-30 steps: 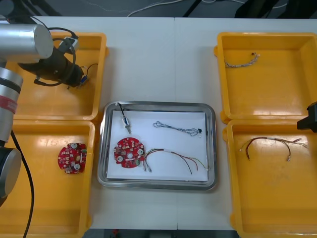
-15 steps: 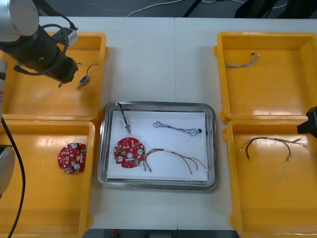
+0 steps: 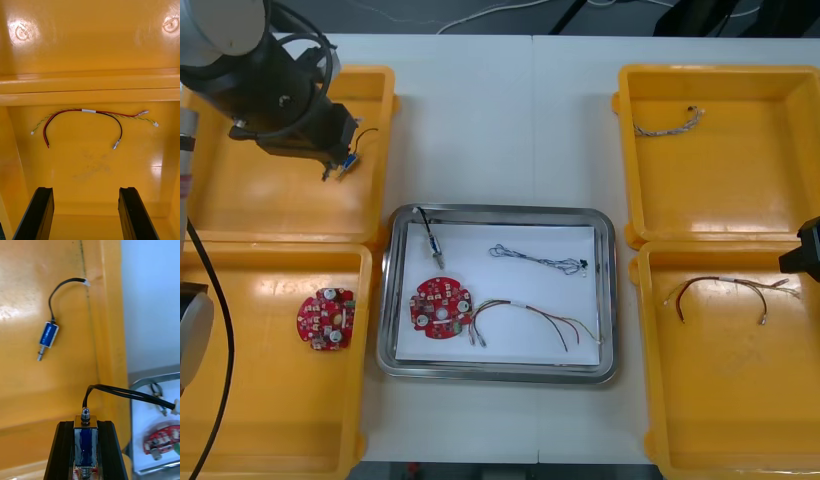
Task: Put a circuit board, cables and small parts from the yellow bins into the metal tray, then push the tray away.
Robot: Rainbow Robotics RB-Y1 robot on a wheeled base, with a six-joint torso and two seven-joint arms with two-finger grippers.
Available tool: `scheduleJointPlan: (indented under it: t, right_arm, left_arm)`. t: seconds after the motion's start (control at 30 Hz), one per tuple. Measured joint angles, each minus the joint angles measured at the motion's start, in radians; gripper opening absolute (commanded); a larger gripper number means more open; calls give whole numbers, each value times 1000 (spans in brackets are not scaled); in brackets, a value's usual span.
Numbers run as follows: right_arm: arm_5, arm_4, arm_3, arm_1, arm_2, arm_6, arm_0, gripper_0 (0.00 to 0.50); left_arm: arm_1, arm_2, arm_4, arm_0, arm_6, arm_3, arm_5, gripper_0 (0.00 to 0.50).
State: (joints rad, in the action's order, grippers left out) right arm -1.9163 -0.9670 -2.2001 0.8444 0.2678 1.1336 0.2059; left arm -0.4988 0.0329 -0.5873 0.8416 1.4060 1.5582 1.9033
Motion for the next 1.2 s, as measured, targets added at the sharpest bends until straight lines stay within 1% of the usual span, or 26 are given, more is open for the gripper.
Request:
scheduleJointPlan:
  t: [0.1, 0.23, 0.33, 0.43, 0.53, 0.63, 0.7, 0.87, 1.03, 1.2]
  right_arm:
    - [0, 0, 0, 0, 0, 0, 0, 500]
    - [0, -1, 0, 0, 0, 0, -1, 500]
    - [0, -1, -1, 0, 0, 0, -1, 500]
    - [0, -1, -1, 0, 0, 0, -1, 500]
    - [0, -1, -1, 0, 0, 0, -1, 500]
    - [0, -1, -1, 0, 0, 0, -2, 500]
    - [0, -1, -1, 0, 0, 0, -2, 500]
    - [0, -2, -1, 0, 0, 0, -3, 500]
    - [0, -2, -2, 0, 0, 0, -3, 500]
    - [0, -2, -2, 0, 0, 0, -3, 500]
  left_arm:
    - [0, -37, -15, 3, -56, 35, 7, 0]
    - [2, -105, -19, 3, -96, 106, 8, 0]
    - [14, -142, -20, 4, -171, 169, 8, 0]
    - [36, -167, -20, 3, -307, 234, 9, 0]
    - [56, -195, -20, -1, -485, 311, 10, 0]
    - [62, -248, -15, -13, -651, 389, 11, 0]
    - [62, -292, -3, -23, -707, 427, 11, 0]
    - [62, -419, 65, -53, -717, 487, 11, 0]
    - [62, -521, 121, -80, -719, 492, 11, 0]
    - [62, -583, 159, -105, -741, 487, 1, 0]
